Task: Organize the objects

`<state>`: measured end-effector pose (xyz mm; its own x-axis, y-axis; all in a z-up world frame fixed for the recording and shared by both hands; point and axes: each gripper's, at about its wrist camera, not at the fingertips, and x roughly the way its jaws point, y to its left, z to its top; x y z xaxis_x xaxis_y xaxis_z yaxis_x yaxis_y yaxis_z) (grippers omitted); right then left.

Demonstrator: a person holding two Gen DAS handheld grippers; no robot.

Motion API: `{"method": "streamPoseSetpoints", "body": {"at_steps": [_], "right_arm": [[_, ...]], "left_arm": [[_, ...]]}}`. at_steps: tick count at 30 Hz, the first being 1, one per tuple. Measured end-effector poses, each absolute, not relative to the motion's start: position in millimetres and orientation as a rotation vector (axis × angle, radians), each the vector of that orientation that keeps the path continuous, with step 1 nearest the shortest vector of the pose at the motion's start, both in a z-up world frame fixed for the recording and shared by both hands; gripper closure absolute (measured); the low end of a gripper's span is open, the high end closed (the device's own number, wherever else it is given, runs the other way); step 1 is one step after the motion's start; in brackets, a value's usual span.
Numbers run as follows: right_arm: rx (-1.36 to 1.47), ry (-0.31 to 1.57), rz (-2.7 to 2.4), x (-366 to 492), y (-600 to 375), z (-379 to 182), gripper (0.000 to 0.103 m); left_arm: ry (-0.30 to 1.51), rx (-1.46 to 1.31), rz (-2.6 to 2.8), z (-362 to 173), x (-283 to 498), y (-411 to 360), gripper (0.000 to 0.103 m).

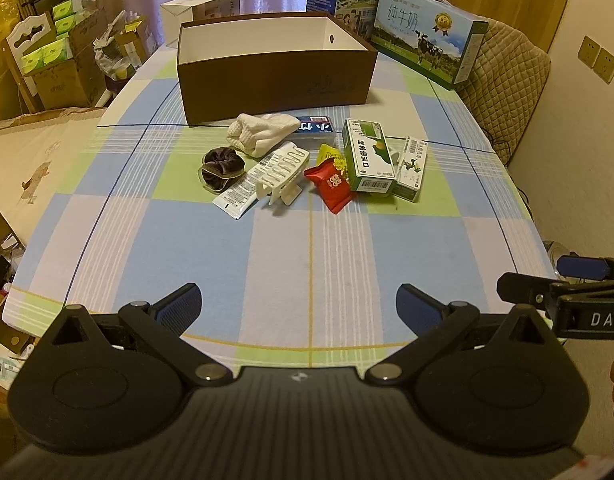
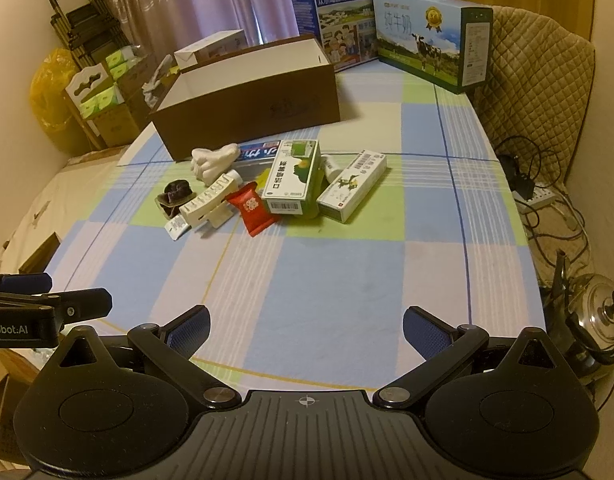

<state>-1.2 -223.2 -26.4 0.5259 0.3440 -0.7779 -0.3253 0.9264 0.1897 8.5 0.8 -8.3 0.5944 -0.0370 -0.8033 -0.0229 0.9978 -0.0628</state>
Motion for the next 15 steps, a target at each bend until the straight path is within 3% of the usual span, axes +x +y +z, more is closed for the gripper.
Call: {"method": "streamPoseSetpoints", "body": {"at_steps": [15], "right_arm": [[0.021, 0.937, 0.402, 1.6, -223.8, -26.2, 0.002]], "left_arm": [[0.943, -0.067, -0.006, -8.3, 14.5, -1.5, 0.001]]}}
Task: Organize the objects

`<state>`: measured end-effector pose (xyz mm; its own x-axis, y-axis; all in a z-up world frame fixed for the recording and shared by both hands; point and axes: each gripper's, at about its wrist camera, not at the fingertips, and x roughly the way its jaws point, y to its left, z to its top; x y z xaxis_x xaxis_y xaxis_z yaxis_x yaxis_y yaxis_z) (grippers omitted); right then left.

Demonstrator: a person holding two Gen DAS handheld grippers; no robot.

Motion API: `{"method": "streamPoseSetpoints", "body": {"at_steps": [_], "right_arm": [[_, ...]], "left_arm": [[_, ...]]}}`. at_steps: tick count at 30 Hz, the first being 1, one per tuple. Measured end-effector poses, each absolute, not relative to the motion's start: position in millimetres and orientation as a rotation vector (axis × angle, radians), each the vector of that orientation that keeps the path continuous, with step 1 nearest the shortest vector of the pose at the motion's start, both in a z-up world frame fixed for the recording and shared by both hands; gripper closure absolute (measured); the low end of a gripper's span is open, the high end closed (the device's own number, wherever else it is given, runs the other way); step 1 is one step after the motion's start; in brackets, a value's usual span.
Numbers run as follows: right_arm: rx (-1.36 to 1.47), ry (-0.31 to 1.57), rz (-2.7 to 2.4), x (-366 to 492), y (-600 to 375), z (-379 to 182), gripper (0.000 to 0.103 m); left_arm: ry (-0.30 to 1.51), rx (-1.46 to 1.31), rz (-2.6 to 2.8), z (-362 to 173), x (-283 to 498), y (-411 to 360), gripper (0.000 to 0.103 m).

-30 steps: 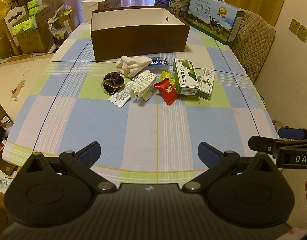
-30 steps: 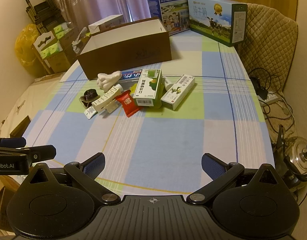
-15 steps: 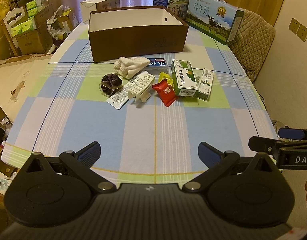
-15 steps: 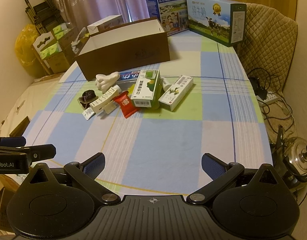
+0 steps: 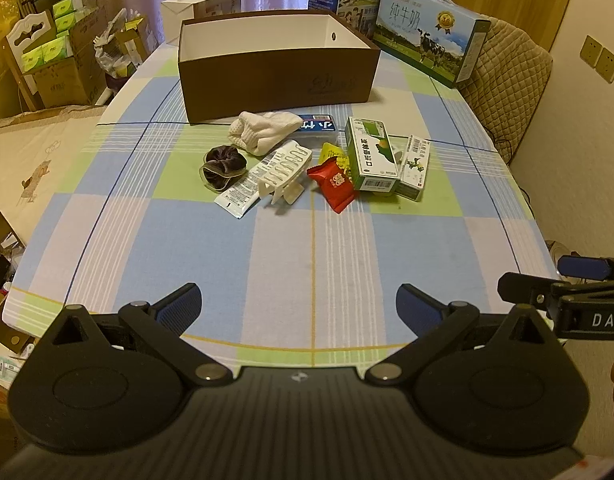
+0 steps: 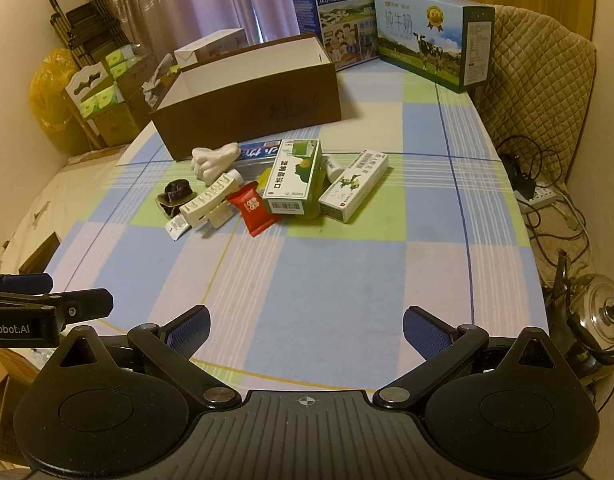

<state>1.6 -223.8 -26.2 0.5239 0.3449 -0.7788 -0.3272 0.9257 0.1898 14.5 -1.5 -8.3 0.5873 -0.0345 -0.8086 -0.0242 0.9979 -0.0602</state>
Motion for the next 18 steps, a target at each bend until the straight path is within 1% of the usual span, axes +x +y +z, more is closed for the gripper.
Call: {"method": "streamPoseSetpoints", "body": {"at_steps": [18], "right_arm": [[0.021, 0.937, 0.395, 4.8, -217.2, -26.0, 0.002]], "left_arm": [[0.948, -0.066, -0.018, -8.0, 17.7, 6.6, 0.001]]}}
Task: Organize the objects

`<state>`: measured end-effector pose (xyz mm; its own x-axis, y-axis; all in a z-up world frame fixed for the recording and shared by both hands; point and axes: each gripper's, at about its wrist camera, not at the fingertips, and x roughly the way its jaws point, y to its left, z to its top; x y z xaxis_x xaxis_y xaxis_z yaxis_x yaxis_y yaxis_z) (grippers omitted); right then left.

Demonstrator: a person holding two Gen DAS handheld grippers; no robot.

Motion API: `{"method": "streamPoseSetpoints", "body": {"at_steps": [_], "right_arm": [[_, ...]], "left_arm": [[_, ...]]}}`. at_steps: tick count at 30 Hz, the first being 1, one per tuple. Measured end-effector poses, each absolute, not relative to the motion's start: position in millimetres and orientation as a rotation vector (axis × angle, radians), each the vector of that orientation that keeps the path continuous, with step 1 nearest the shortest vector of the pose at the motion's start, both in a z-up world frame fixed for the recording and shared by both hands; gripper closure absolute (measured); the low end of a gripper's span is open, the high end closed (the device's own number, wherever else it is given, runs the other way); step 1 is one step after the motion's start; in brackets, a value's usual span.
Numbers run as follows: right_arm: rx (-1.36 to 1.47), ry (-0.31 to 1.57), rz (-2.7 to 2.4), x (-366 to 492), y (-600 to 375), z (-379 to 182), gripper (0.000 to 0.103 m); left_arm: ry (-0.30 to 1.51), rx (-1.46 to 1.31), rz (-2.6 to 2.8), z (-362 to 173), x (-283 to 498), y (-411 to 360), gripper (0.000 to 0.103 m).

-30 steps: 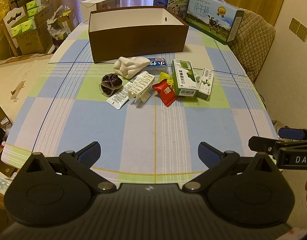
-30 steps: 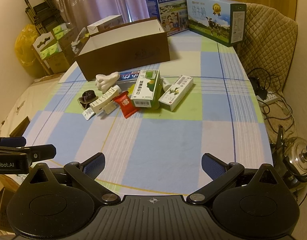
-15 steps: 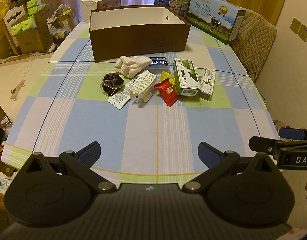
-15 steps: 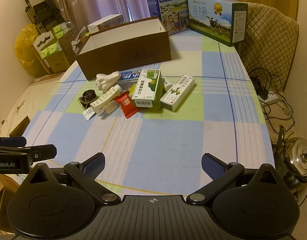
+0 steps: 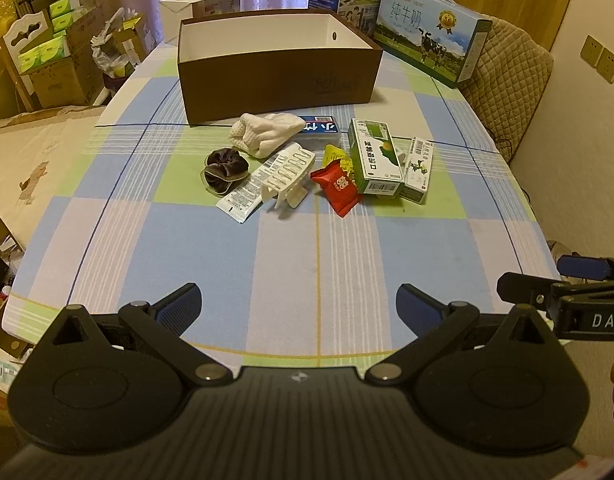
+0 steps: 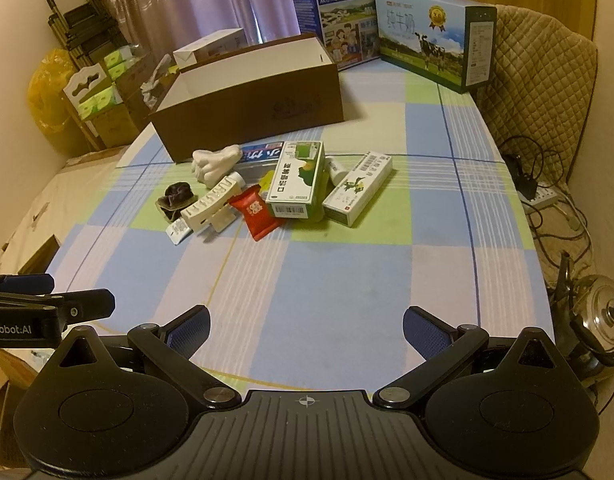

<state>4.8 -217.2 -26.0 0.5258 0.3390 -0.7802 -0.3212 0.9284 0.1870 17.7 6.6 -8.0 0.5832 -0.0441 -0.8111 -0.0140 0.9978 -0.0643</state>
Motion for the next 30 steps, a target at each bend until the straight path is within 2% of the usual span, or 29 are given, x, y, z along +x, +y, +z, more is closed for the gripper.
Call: {"method": "streamPoseSetpoints", "body": {"at_steps": [30], "right_arm": [[0.054, 0.968, 0.323, 51, -223, -44, 0.002]], "left_arm": [[0.979, -0.031, 0.036, -15, 69, 30, 0.001]]}}
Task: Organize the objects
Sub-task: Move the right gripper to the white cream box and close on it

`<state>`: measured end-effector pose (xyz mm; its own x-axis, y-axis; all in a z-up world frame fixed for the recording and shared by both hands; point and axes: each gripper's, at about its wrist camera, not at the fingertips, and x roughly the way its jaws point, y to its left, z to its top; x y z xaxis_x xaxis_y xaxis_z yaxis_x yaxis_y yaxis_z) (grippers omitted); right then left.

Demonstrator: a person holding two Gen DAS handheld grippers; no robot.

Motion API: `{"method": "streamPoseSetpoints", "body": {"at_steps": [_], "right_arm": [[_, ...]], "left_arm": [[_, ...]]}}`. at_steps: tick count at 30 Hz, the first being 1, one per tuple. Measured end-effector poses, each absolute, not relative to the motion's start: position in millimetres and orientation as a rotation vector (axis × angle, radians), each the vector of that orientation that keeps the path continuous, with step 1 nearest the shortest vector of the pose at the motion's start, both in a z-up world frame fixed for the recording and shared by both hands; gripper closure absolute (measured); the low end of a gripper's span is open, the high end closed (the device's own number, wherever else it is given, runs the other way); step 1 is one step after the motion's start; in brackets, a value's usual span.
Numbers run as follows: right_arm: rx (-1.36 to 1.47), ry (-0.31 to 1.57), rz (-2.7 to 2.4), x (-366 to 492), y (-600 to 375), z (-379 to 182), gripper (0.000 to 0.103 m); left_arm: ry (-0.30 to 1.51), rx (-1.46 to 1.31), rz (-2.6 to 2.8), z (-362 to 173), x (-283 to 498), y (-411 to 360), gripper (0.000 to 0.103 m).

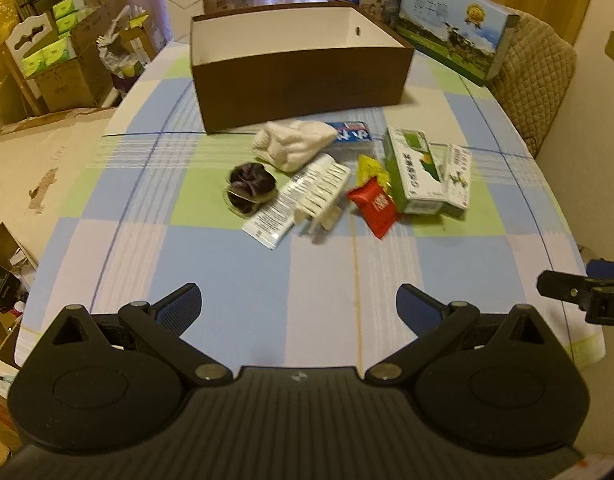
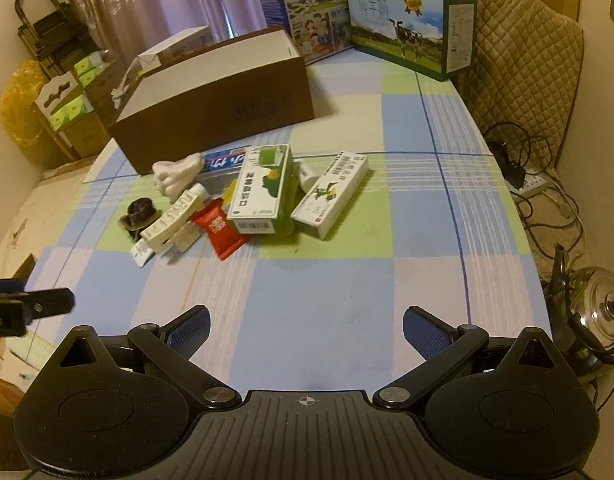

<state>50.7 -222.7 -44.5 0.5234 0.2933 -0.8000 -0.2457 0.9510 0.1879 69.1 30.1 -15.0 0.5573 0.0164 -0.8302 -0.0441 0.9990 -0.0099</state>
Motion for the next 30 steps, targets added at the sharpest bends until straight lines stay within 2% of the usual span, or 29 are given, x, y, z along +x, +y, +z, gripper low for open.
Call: {"method": "streamPoseSetpoints", "body": {"at_steps": [14, 17, 30], "right_arm": [[0.089, 0.993, 0.276, 90, -228, -65, 0.003], [0.092, 0.995, 0.27, 97, -228, -70, 0.011], [0.135, 0.998, 0.242, 142, -220, -94, 0.031]], "left_arm": [[0.953, -0.009, 0.003, -20, 103, 46, 0.001], [0.938, -0.012, -0.001, -20, 110, 51, 0.001], [1.001, 0.007, 0.014, -54, 154, 65, 0.001]]}}
